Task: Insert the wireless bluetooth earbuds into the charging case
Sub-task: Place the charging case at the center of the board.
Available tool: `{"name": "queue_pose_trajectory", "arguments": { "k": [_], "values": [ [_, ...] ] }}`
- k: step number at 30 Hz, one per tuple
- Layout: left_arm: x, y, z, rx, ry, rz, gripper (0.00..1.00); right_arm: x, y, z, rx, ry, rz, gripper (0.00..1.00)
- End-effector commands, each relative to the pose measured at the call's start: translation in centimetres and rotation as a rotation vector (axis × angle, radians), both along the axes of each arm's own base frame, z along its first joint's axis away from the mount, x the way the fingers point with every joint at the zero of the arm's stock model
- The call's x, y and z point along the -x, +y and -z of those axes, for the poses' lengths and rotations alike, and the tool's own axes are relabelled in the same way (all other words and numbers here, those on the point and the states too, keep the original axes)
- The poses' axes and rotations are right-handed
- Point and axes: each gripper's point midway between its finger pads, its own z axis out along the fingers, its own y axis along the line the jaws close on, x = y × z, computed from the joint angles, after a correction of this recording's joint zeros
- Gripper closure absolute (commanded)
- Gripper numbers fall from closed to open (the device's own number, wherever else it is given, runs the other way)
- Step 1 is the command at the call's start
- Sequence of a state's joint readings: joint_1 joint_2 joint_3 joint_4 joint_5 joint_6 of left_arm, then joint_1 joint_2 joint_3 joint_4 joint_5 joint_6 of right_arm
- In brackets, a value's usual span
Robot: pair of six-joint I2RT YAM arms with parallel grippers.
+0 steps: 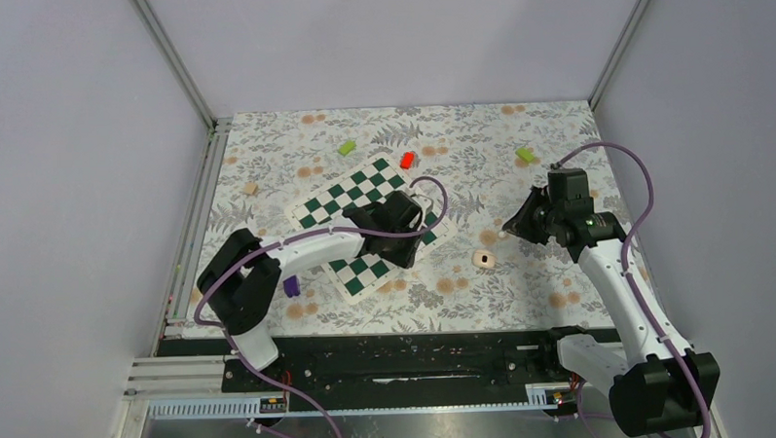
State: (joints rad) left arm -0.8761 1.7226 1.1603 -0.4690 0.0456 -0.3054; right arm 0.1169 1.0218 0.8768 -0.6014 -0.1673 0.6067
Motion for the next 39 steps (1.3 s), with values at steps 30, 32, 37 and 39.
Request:
{"name": "queue_pose_trajectory", "arguments": {
  "k": [30,32,37,39],
  "values": [
    [-0.6,-0.5,-3.2,0.088,-0.095,-0.117,0.41,0.3,-0.1,1.1,0.011,0.021,-0.01,1.0],
    [-0.6,-0.3,-4.1,0.099,-0.11,-0.123,0.28,0.4,-0.1,1.2,0.012,0.026,-0.012,1.0],
    [-0.8,0.4,-4.7,0.114,-0.107,-0.156,0.21,0.2,-1.8,2.7,0.106,0.068,0.026,1.0],
    [-1.1,0.6,-4.7,0.149,-0.087,-0.189,0.21,-0.4,-2.8,4.2,0.157,0.111,0.055,1.0]
  ]
}}
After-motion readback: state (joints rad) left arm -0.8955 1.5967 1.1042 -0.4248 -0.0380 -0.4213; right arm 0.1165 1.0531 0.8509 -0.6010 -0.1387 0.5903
